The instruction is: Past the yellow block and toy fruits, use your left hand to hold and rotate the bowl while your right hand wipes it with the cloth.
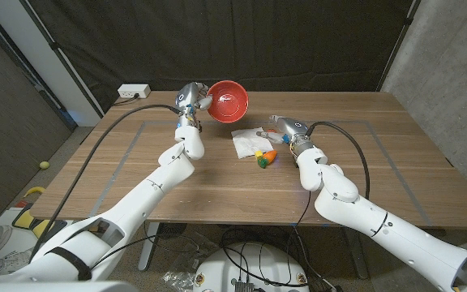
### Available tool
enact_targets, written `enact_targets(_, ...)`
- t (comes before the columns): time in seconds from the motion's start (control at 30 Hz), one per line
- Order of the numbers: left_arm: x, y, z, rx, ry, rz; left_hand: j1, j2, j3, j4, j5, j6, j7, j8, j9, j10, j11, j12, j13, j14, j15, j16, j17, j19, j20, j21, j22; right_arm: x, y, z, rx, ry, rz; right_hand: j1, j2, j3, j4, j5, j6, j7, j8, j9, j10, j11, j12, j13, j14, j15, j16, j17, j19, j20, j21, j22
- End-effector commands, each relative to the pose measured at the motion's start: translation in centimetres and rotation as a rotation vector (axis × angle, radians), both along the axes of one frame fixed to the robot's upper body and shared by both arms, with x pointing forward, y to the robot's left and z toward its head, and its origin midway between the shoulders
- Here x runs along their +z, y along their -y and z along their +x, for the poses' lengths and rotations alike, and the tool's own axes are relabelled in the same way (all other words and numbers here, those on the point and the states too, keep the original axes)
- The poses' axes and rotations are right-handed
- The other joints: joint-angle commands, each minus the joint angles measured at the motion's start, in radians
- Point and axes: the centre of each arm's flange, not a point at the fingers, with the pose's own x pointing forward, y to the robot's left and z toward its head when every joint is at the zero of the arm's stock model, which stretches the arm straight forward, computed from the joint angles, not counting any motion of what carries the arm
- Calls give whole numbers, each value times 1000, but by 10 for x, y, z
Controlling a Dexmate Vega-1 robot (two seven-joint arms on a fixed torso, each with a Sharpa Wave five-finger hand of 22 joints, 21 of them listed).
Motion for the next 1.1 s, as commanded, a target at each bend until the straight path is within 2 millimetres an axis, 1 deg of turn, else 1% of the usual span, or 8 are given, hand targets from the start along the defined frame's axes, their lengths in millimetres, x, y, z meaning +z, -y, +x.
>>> enact_targets(0.03,3,-10,-5,-8,12,-38,19,12,24,12,4,105,99,3,4,23,-14,5,7,6,2,-3,3,8,-95,9,3,0,-31,7,36,-8,-139,17,6,0,1,7,-20,-2,-8,5,-21,3,-4,1,-18,10,-1,1,-12,3,-8,0)
enact_targets(0.13,4,-13,-6,-11,14,-48,18,11,25,12,3,104,101,2,5,22,-15,4,7,5,2,-4,4,9,-95,10,2,0,-37,10,40,-20,-169,23,12,-1,2,6,-38,-5,-11,5,-50,5,-11,1,-31,15,1,0,-21,7,-12,-2)
enact_targets(0.27,5,-15,-7,-13,17,-57,18,10,27,12,3,106,102,2,7,23,-10,6,10,6,3,-5,5,10,-96,11,2,-2,-44,14,48,-29,-198,31,18,1,1,7,-54,-4,-13,5,-60,5,-12,1,-34,15,3,-2,-21,14,-12,-3)
enact_targets(0.3,6,-15,-8,-14,19,-59,18,9,28,12,3,105,103,2,8,21,-7,6,10,6,3,-5,5,10,-96,12,2,-2,-45,15,50,-32,-203,37,24,4,0,7,-56,-4,-12,5,-62,1,-12,1,-35,13,4,-2,-22,14,-12,-3)
enact_targets(0.5,7,-16,-9,-17,24,-61,17,8,32,12,2,104,103,1,12,23,-6,7,12,7,4,-5,7,12,-97,13,2,-3,-54,21,63,-49,-236,49,30,8,-4,8,-61,0,-10,5,-65,7,-10,1,-36,14,6,-3,-21,17,-12,-4)
enact_targets(0.63,7,-18,-10,-18,27,-65,16,7,35,12,2,105,106,1,14,24,-5,9,14,8,4,-5,8,13,-97,15,2,-4,-59,28,77,-75,-251,53,29,8,-5,8,-64,1,-10,5,-66,4,-8,1,-36,13,7,-4,-22,17,-13,-5)
enact_targets(1.0,4,-25,-12,-9,26,-74,16,3,44,11,2,107,111,0,22,28,0,12,18,11,6,-5,12,17,-98,19,1,-7,-70,44,76,-118,-308,50,32,3,0,5,-70,7,-8,5,-61,9,-3,0,-29,15,13,-4,-19,17,-11,-6)
enact_targets(1.1,4,-27,-13,-8,26,-76,15,2,47,11,2,108,114,0,24,31,3,13,18,14,7,-3,13,18,-98,20,1,-7,-72,47,68,-131,-320,49,34,2,2,4,-71,8,-7,4,-62,11,-2,0,-27,13,15,-4,-17,13,-10,-6)
